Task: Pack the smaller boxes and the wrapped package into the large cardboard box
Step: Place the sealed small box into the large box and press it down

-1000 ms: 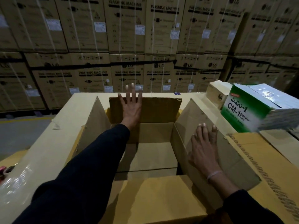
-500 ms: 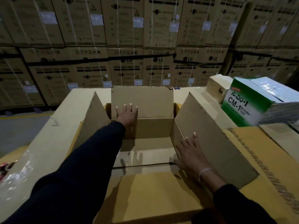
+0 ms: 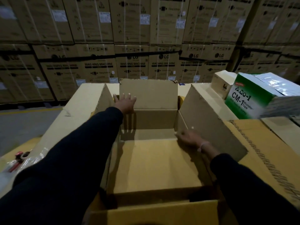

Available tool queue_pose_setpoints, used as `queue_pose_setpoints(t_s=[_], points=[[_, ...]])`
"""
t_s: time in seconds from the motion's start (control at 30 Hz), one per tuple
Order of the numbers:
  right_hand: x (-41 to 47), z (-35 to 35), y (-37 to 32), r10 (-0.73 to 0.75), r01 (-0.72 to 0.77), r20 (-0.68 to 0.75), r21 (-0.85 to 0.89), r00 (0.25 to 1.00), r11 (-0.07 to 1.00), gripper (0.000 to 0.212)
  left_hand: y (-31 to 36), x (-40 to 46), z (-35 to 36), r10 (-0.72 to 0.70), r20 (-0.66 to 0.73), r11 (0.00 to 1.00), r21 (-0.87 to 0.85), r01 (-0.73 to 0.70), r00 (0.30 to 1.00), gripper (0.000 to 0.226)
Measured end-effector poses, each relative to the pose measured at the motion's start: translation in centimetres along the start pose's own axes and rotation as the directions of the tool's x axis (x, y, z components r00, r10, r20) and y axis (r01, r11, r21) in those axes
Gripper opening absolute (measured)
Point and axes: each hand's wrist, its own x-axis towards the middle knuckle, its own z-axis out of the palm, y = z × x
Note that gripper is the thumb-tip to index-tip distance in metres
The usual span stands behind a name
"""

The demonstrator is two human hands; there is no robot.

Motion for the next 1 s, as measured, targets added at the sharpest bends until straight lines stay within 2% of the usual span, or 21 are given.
queue_pose_setpoints(t_s=[0.1,0.17,0.23,0.27,0.33,0.4,0.43,0.47,0.5,0.53,0.6,0.67,0.77,0.87,1.0], points=[[-2.0,-4.8,-1.2,0.005,-0.007,0.029,0.063,1.000,0.998,0.043,-1.8,-1.4,-1.4,-0.043,0.009,0.999,0.031,0.043,0.999,0.073],[-4.0,-8.1,-1.0,-0.029,0.019,0.195,0.052,0.980,0.998,0.037,-3.0,-2.6,-1.7,-0.064,0.026,0.996,0.064,0.062,0.998,0.072],[-6.9,-10.2,-1.1,-0.095,0.083,0.420,0.047,0.903,0.995,0.030,-3.7,-4.2,-1.6,-0.061,0.036,0.991,0.118,0.056,0.998,0.068],[-8.4,-10.5,-1.2,-0.100,0.129,0.497,-0.026,0.862,0.991,0.040,-3.9,-5.0,-1.4,-0.050,0.042,0.988,0.150,0.043,0.998,0.066],[-10.8,-9.3,-1.3,0.013,0.204,0.551,-0.331,0.835,0.921,0.081,-4.1,-6.7,-0.9,-0.039,0.048,0.978,0.205,0.028,0.998,0.068],[-12.6,-5.8,-0.8,0.140,0.299,0.500,-0.694,0.854,0.655,0.115,-4.0,-8.2,-0.5,-0.027,0.051,0.967,0.254,0.013,0.998,0.073],[-13.2,-4.2,-0.4,0.148,0.335,0.485,-0.764,0.862,0.552,0.119,-3.9,-8.8,-0.2,-0.020,0.057,0.961,0.276,0.004,0.998,0.076],[-13.7,-3.1,0.0,0.134,0.341,0.480,-0.768,0.867,0.543,0.116,-3.9,-9.3,0.0,-0.018,0.061,0.959,0.283,-0.001,0.998,0.078],[-14.1,-2.7,0.1,0.130,0.317,0.472,-0.746,0.872,0.585,0.114,-3.8,-9.7,0.1,-0.015,0.067,0.958,0.288,-0.005,0.998,0.081],[-14.3,-2.8,0.1,0.127,0.288,0.452,-0.736,0.883,0.612,0.119,-3.6,-10.2,0.2,-0.017,0.073,0.953,0.304,-0.006,0.997,0.084],[-13.8,-3.4,0.1,0.116,0.265,0.399,-0.773,0.910,0.576,0.133,-3.2,-11.2,0.1,-0.012,0.071,0.946,0.325,-0.012,0.997,0.089],[-13.2,-3.6,-0.4,0.094,0.246,0.351,-0.801,0.932,0.546,0.139,-2.6,-12.1,-0.3,-0.009,0.071,0.953,0.304,-0.013,0.997,0.090],[-12.2,-3.6,-1.3,0.050,0.140,0.211,-0.789,0.976,0.598,0.147,-1.5,-13.1,-0.9,-0.025,0.091,0.952,0.306,-0.004,0.996,0.085],[-10.2,-3.5,-1.6,-0.004,-0.001,-0.004,-0.812,1.000,0.583,0.131,-0.4,-13.4,-0.9,-0.040,0.103,0.961,0.275,0.010,0.994,0.083],[-8.1,-3.4,-1.2,-0.037,-0.194,-0.255,-0.812,0.966,0.551,0.106,0.7,-14.3,-0.8,-0.062,0.083,0.952,0.305,0.034,0.995,0.088]])
